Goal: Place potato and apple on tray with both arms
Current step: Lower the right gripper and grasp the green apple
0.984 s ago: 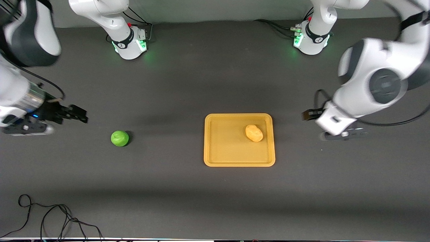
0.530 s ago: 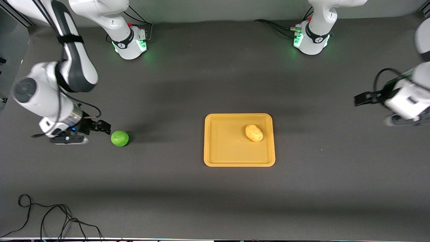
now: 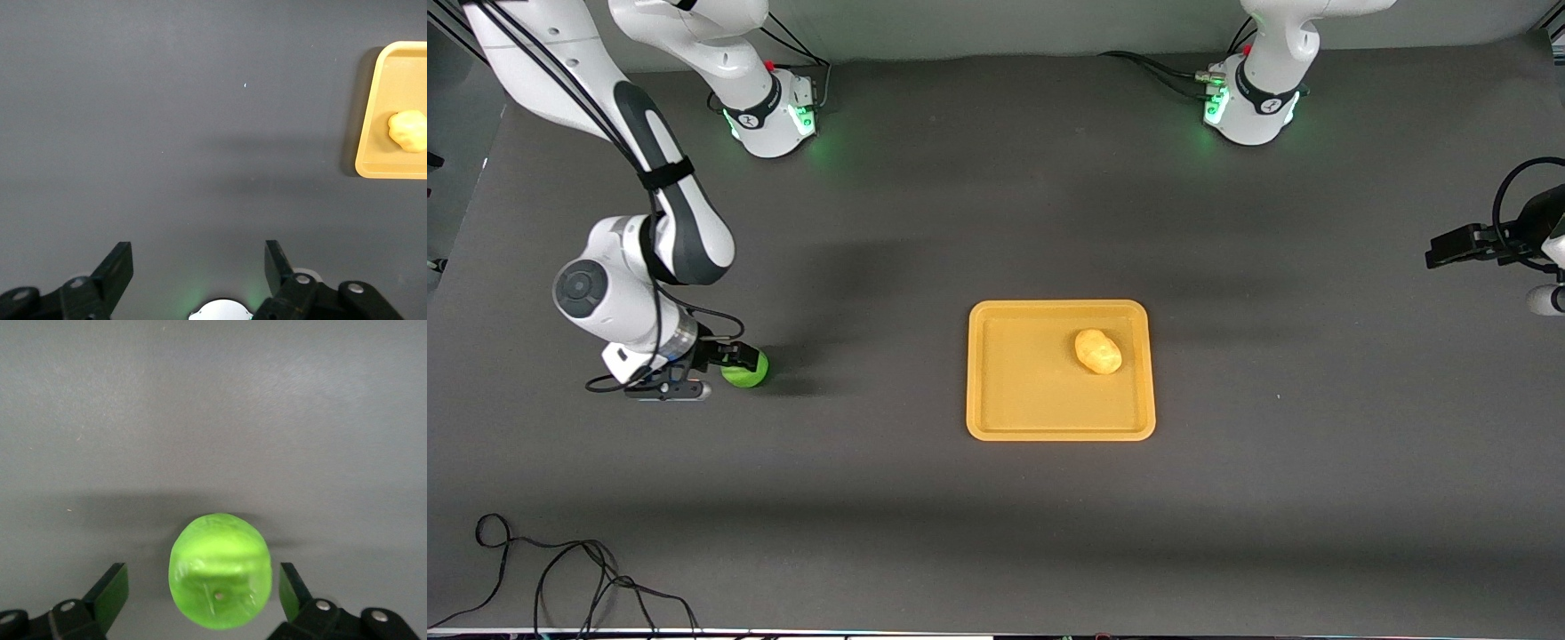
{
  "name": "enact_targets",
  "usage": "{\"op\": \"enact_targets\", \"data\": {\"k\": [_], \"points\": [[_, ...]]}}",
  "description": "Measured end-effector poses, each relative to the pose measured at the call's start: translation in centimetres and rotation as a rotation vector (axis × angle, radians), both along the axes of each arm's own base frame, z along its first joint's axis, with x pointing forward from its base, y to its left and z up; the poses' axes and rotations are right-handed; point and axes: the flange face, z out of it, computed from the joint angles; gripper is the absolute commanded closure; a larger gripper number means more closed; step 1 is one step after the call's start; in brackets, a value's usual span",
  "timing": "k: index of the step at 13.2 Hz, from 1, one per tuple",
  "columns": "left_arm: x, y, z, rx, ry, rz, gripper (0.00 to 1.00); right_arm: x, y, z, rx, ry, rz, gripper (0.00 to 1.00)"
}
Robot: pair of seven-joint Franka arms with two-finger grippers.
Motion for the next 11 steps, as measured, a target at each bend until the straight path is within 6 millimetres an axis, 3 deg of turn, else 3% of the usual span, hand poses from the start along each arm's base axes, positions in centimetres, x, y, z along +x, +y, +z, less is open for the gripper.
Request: {"op": "enact_targets", "data": {"k": [4,7,8,9,10,11], "points": [[0.0,-0.2,0.2,0.000,-0.006,-0.004,0.02,-1.5,0.0,-3.7,-0.007,-0.021,0.002,0.00],[0.2,-0.6,0.6,0.001,-0.035,-0.012,0.02,-1.5,0.0,-3.9,-0.008,-0.020,0.001,0.00],[0.3,-0.8,0.7,0.001,-0.042,-0.017,0.02,-1.5,-0.1,-3.9,-0.008,-0.020,0.001,0.10],[0.3,-1.1,0.8,0.001,-0.045,-0.023,0.02,-1.5,-0.1,-3.9,-0.008,-0.020,0.001,0.31],[0.3,-1.4,0.8,0.001,-0.048,-0.027,0.02,-1.5,-0.1,-3.9,-0.008,-0.019,0.001,0.44],[0.3,-1.6,0.9,0.000,-0.049,-0.031,0.02,-1.5,-0.1,-3.9,-0.008,-0.019,0.003,0.51]]}}
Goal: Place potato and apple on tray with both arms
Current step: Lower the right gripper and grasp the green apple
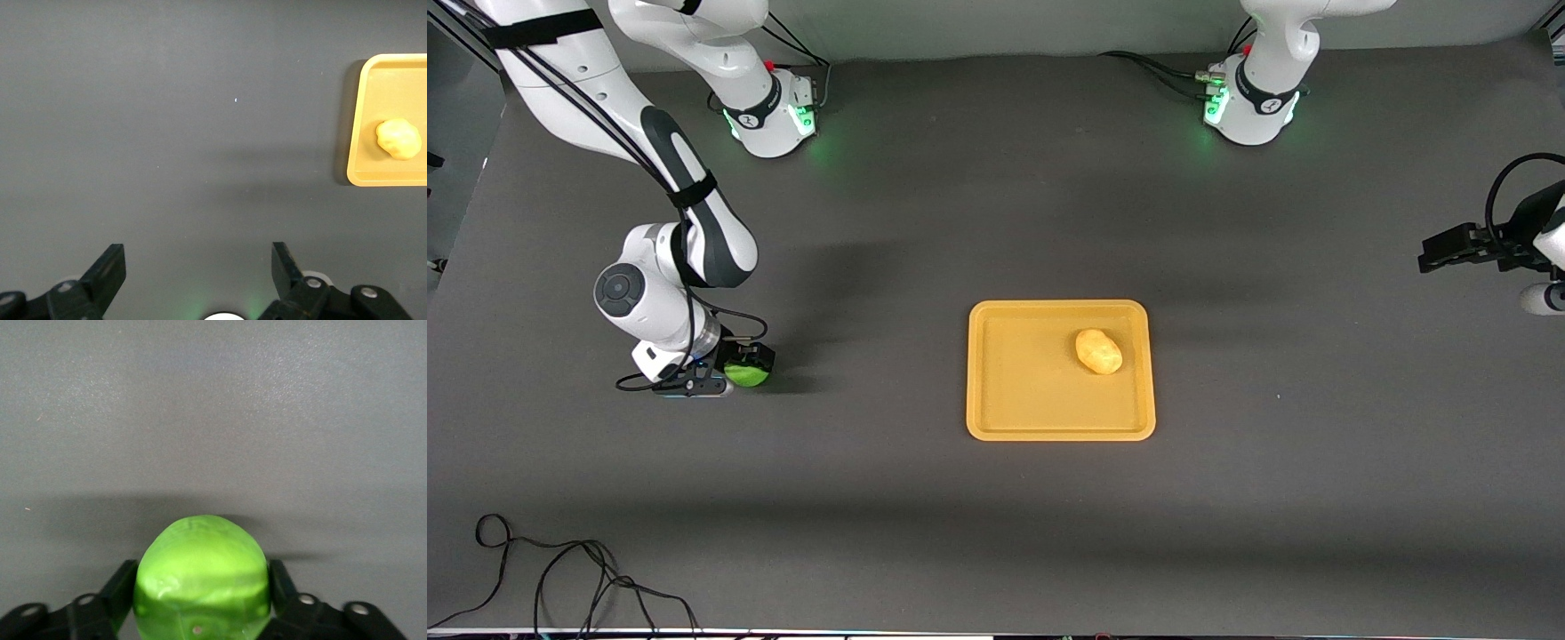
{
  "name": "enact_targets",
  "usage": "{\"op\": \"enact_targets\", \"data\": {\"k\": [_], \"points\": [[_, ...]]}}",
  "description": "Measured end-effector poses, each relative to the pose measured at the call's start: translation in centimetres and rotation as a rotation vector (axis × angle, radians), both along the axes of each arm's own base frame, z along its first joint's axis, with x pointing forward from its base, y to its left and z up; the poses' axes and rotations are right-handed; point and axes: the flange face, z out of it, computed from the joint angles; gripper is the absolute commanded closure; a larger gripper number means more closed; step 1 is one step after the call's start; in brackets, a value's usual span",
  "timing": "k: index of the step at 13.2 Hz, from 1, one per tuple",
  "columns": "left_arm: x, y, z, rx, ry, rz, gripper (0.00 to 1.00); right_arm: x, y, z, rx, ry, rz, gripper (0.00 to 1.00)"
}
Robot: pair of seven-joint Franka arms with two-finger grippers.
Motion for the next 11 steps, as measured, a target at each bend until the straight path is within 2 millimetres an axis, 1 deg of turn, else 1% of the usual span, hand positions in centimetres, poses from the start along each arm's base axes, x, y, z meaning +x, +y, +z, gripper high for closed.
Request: {"op": "enact_targets", "data": {"k": [3,4,5,6,8,9,10,11], "points": [[0.0,-0.1,0.0,0.000,-0.001,-0.002,0.04,0.1,0.0,0.4,0.000,0.002,0.019,0.51],[0.0,-0.1,0.0,0.000,-0.001,-0.002,0.04,0.5,0.0,1.1,0.001,-0.001,0.022,0.51],[0.0,-0.1,0.0,0.000,-0.001,-0.002,0.04,1.2,0.1,2.9,0.004,-0.006,0.024,0.51],[0.0,-0.1,0.0,0.000,-0.001,-0.002,0.04,2.1,0.3,5.5,0.010,-0.002,0.028,0.51],[0.0,-0.1,0.0,0.000,0.000,-0.002,0.04,4.4,1.0,13.7,0.023,0.028,0.040,0.51],[0.0,-0.1,0.0,0.000,0.000,-0.002,0.05,5.4,1.7,18.0,0.028,0.046,0.053,0.51],[0.0,-0.1,0.0,0.000,0.000,-0.002,0.05,6.2,2.9,21.7,0.031,0.060,0.065,0.51],[0.0,-0.1,0.0,0.000,0.000,-0.002,0.05,6.9,4.8,24.5,0.032,0.061,0.064,0.51]]}}
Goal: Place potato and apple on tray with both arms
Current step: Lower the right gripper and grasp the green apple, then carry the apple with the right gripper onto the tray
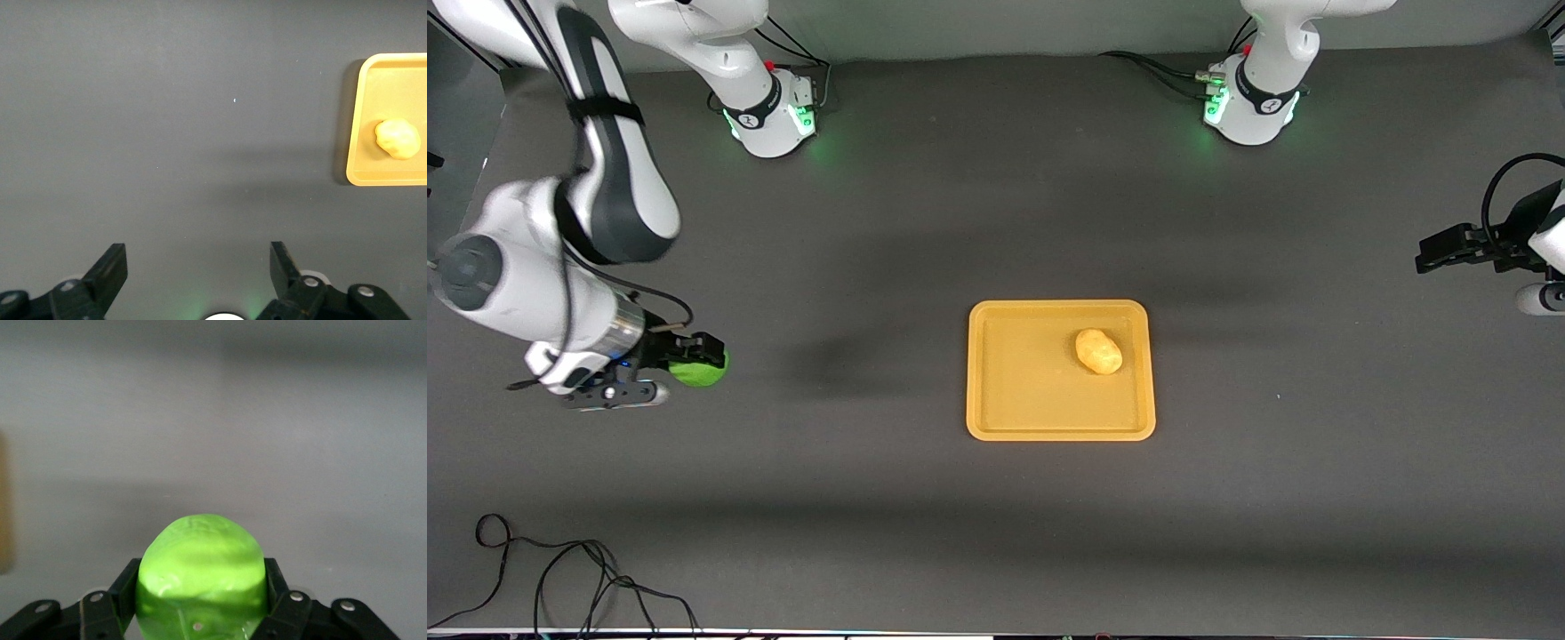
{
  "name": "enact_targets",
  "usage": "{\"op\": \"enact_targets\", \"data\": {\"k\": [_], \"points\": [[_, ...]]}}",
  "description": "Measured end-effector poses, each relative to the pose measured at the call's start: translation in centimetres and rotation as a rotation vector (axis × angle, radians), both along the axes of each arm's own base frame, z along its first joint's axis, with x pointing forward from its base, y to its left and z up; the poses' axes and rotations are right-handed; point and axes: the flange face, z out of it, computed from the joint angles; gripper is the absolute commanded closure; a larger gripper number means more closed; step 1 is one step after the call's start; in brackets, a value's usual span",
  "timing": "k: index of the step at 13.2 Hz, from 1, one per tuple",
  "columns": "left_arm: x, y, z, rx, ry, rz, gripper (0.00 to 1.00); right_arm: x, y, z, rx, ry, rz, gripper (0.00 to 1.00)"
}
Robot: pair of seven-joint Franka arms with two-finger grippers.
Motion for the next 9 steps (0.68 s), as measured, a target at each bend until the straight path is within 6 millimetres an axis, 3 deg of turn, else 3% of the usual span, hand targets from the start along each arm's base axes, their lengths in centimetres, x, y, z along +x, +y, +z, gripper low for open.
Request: {"op": "enact_targets", "data": {"k": [1,3,7,9], "points": [[0.0,0.0,0.0,0.000,0.000,0.000,0.05,0.5,2.8,2.1,0.000,-0.004,-0.011,0.51],[0.0,0.0,0.0,0.000,0.001,-0.001,0.07,0.9,10.1,3.4,-0.001,-0.009,-0.050,0.52],[0.0,-1.0,0.0,0.000,0.000,-0.021,0.06,-1.2,27.5,0.4,-0.009,-0.009,-0.166,0.55],[0.1,-1.6,0.0,0.001,-0.005,-0.032,0.06,-2.6,34.6,-1.7,-0.007,-0.015,-0.241,0.57]]}}
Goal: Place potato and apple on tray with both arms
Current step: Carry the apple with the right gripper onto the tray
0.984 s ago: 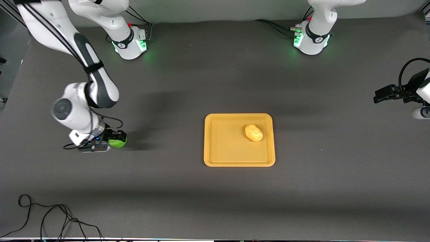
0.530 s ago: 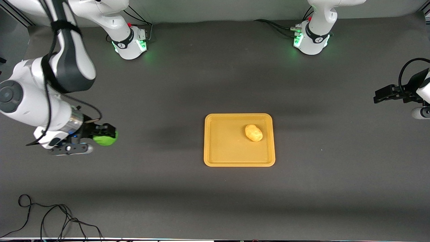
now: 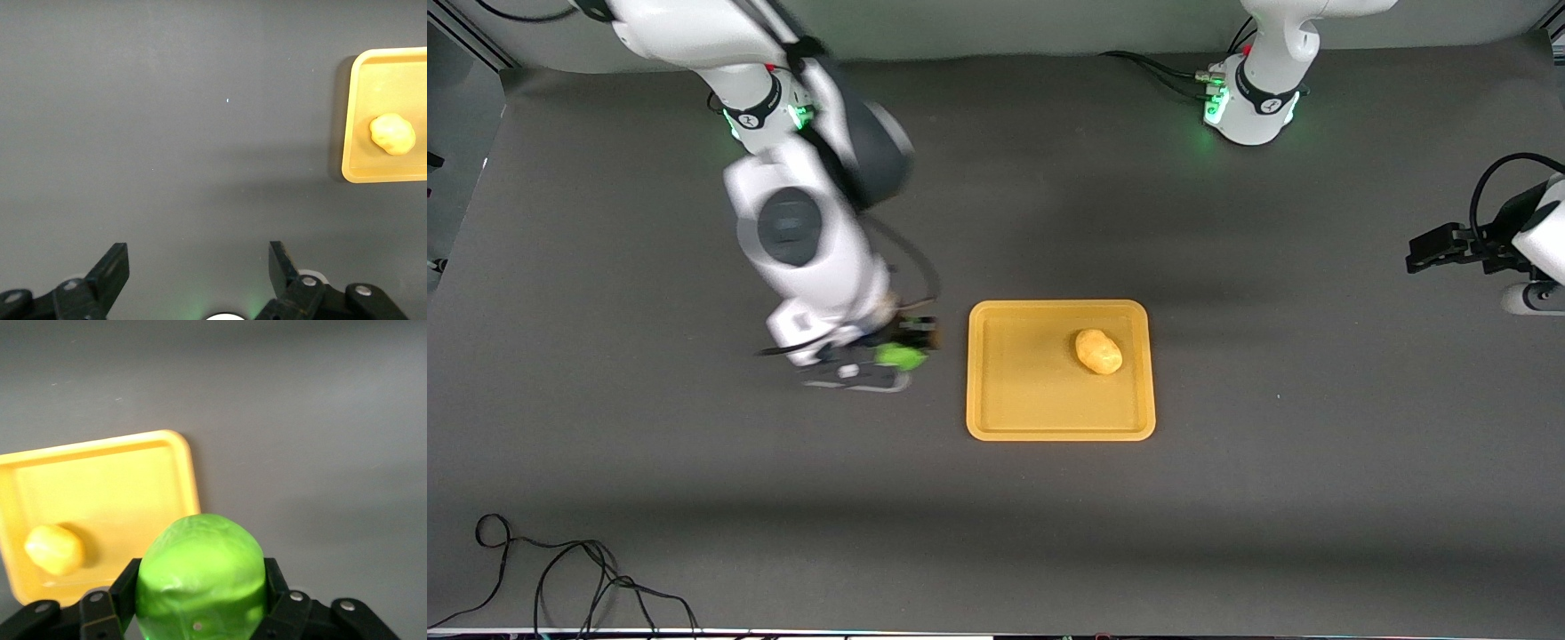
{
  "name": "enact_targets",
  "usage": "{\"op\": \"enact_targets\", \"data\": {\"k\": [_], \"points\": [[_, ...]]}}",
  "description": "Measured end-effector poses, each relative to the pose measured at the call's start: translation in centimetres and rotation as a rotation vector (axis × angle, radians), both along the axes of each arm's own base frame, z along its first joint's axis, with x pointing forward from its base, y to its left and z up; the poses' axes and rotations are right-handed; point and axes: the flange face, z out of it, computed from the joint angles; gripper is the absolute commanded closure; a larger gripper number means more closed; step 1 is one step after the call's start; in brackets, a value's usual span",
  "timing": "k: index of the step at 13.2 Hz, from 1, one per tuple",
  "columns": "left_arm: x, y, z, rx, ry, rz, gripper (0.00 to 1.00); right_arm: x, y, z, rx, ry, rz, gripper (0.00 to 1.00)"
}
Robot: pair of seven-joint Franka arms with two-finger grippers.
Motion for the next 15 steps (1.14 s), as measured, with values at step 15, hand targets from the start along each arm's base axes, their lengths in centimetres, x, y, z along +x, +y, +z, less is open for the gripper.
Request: {"op": "enact_targets", "data": {"k": [15], "points": [[0.4,0.7,0.3,0.002,-0.038,-0.016,0.01,-2.5,12.8,-21.4,-0.033,-0.094,-0.025,0.57]]}}
